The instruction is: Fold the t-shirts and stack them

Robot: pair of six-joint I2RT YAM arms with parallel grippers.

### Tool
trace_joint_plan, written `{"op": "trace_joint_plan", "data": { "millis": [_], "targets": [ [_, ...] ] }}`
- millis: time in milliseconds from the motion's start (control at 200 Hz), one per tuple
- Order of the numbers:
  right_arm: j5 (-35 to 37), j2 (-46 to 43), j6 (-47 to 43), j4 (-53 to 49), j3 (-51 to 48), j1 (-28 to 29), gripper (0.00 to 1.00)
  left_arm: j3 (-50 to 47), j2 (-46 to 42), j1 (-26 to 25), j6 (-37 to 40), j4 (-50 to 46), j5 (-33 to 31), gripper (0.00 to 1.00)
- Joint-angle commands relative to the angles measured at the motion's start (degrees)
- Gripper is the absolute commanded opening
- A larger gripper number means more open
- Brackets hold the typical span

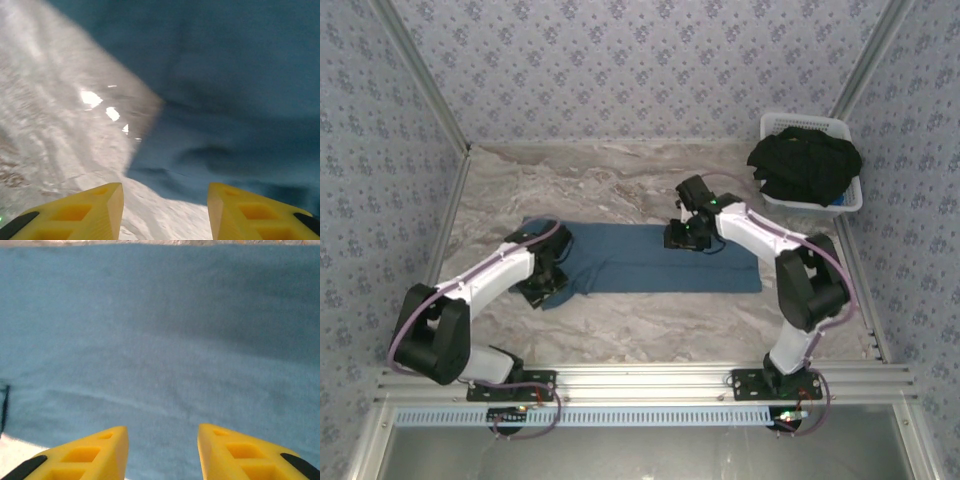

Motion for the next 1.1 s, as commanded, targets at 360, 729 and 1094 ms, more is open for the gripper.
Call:
{"op": "trace_joint_plan", "data": {
  "millis": [360,729,1094],
  "targets": [
    [-12.7,-20.0,0.8,15.6,-18.5,-0.1,0.45,7.3,13.7,-3.9,24.5,13.1,12.3,0.42],
    [-11.7,-20.0,1.5,13.7,-17.9,-0.2,0.46,7.1,14.6,-5.0,25.1,14.3,13.6,0.31],
    [-11.2,-18.5,1.7,14.2,-17.1,-0.2,0.44,8.2,16.9,-6.1,24.6,10.6,12.1,0.16]
  ]
}}
